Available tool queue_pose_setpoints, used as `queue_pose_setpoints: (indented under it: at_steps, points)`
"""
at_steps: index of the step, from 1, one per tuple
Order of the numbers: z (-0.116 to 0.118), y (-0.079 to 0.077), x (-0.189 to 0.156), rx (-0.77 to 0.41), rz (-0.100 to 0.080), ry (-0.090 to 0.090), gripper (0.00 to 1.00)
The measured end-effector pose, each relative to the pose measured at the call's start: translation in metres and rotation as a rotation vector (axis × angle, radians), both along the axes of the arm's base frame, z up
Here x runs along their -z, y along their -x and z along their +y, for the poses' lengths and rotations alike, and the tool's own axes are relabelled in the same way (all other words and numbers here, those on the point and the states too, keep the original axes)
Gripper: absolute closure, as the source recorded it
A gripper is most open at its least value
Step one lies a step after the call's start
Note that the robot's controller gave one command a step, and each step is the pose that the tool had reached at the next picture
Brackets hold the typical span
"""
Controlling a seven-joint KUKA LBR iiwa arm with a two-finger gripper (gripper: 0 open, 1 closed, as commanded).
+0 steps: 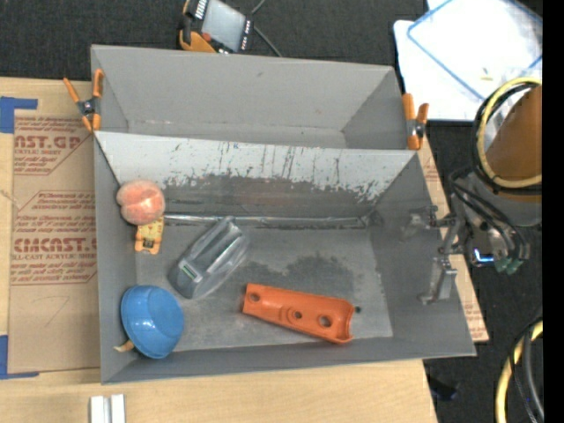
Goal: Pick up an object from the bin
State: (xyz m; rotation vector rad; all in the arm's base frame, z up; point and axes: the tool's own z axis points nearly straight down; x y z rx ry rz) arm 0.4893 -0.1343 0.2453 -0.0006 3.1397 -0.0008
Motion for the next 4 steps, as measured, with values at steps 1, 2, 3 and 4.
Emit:
queue_pose_setpoints:
  at_steps: [1, 2, 3, 4]
  points:
    - [0.0, 0.0, 0.0, 0.001, -0.001, 0.0, 0.0]
    - [0.016, 0.001, 0.028, -0.001, -0.011, 0.004, 0.0]
    - [0.01, -0.024, -0.051, -0.025, -0.009, 0.003, 0.0]
    - [0.032, -0.016, 0.017, -0.021, -0.005, -0.001, 0.0]
